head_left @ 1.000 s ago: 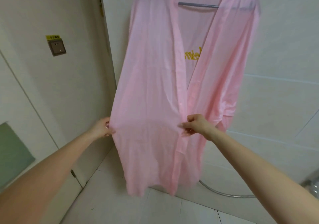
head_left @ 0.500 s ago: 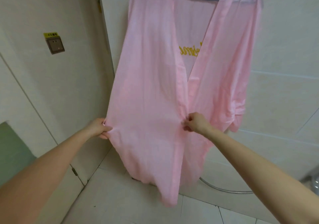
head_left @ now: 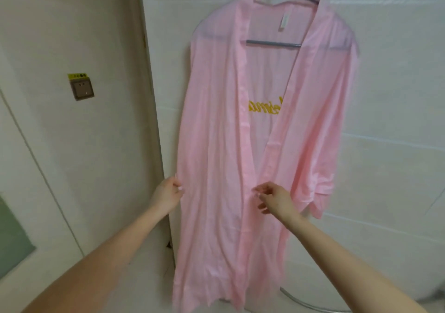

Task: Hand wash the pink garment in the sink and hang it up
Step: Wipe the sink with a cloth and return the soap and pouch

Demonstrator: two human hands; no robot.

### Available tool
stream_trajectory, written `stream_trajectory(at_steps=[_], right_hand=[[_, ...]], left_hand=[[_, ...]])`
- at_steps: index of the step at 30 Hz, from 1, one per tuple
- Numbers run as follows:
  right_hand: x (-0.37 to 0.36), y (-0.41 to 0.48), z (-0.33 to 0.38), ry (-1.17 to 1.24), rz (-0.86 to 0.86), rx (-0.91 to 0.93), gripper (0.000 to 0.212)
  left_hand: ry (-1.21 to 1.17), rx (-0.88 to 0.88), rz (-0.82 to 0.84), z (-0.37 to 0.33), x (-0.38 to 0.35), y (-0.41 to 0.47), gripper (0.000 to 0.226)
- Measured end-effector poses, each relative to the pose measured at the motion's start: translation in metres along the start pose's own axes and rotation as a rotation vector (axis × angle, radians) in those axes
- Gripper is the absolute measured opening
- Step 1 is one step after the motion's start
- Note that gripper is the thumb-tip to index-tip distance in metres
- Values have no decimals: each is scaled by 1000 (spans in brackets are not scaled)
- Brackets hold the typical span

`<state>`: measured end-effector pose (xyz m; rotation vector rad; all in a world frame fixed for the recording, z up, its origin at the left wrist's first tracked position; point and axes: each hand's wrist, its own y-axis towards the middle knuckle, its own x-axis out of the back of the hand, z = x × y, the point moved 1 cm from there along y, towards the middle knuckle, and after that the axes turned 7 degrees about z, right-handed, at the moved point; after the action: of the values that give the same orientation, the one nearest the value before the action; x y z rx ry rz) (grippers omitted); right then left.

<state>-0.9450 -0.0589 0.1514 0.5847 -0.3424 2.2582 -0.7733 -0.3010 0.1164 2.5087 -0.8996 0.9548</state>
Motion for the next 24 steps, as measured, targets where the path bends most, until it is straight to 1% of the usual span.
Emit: stream_trajectory(at_steps=[2,4,7,9,11,14,16,19,21,24], right_hand=[[-7,3,12,22,66,39,20],[-21,4,30,74,171,92,19],[-58,0,69,181,331,191,21],[-88,-8,99,279,466,253,27],[-123,-17,134,373,612,310,28],[-182,-36,197,468,804,391,28],[-224,-56,243,490,933,459,28],[-287,-103,316,500,1120,560,17],[-326,-140,367,502,1211,621,16],[-377,-201,441,508,1300,723,15]], left_hand=[[-62,-75,-42,-12,-4,-6,15],[-145,-116,-82,-26,0,-19,11],[-392,-131,-173,-42,24,-41,19],[-564,-130,-290,-49,53,-62,15],[-628,-114,-436,-46,90,-87,10],[-596,-91,-626,-21,159,-130,11],[-543,-48,-759,4,212,-161,13],[-392,42,-942,36,298,-215,16],[-314,83,-1064,55,359,-254,15],[-162,136,-1212,74,449,-318,13]])
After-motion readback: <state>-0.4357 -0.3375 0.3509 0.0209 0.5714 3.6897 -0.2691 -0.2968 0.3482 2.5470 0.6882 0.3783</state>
